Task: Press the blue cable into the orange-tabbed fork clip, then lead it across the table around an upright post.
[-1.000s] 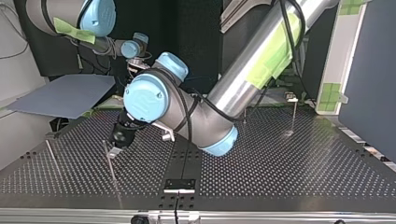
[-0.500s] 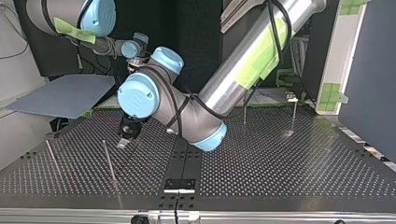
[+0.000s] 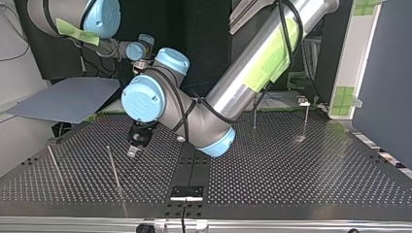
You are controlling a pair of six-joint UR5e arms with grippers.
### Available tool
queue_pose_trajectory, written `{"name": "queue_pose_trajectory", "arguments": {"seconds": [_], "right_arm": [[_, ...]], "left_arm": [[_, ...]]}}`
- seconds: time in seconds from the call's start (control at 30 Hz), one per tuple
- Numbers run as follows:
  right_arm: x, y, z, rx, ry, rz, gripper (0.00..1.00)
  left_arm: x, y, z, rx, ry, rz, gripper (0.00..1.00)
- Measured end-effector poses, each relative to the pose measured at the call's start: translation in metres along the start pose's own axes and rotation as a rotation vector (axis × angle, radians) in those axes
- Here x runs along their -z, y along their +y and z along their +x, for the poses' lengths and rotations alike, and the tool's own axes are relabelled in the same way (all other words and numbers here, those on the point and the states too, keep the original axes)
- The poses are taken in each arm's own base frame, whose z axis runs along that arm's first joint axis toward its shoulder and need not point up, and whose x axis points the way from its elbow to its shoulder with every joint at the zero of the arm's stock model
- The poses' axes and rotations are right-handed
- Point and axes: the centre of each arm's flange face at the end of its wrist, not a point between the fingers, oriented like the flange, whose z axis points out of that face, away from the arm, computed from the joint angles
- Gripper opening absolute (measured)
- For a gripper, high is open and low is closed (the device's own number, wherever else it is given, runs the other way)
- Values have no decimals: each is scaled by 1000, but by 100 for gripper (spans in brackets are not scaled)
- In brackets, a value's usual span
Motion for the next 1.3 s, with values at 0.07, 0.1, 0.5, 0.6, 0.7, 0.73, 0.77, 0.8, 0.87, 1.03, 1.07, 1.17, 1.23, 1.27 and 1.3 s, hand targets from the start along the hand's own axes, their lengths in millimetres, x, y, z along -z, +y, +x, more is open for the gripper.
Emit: {"name": "queue_pose_trajectory", "arguments": {"seconds": [0.07,0.1,0.5,0.6,0.7,0.73,0.77,0.8,0.87,1.03,1.07,1.17,1.23,1.27,1.3], "right_arm": [[0,0,0,0,0,0,0],[0,0,0,0,-1,1,0],[0,-2,1,1,-1,4,0],[-1,-2,3,-1,2,6,0],[-4,-1,11,-5,5,10,0],[-5,-1,15,-7,5,11,0],[-6,-1,18,-10,6,13,0],[-7,0,23,-15,6,15,0],[-9,0,31,-27,6,19,0],[-16,3,54,-68,6,24,0],[-17,4,58,-75,6,24,0],[-22,10,70,-100,6,23,0],[-27,14,80,-118,7,26,0],[-29,16,85,-126,9,28,0],[-33,19,91,-138,13,33,0]], "left_arm": [[0,1,0,-10,-1,-14,100],[0,2,0,-15,-2,-24,100],[0,6,0,-37,-5,-63,100],[0,6,0,-38,-5,-63,100],[0,6,-1,-41,-5,-63,100],[0,6,-1,-44,-5,-64,100],[1,6,-1,-46,-6,-64,100],[1,6,-1,-49,-6,-65,100],[1,6,-2,-54,-7,-70,100],[1,9,-2,-71,-9,-98,100],[1,10,-2,-73,-9,-103,100],[1,13,-3,-76,-10,-113,100],[1,14,-3,-76,-10,-116,100],[1,14,-3,-76,-10,-117,100],[1,14,-3,-76,-10,-117,100]]}}
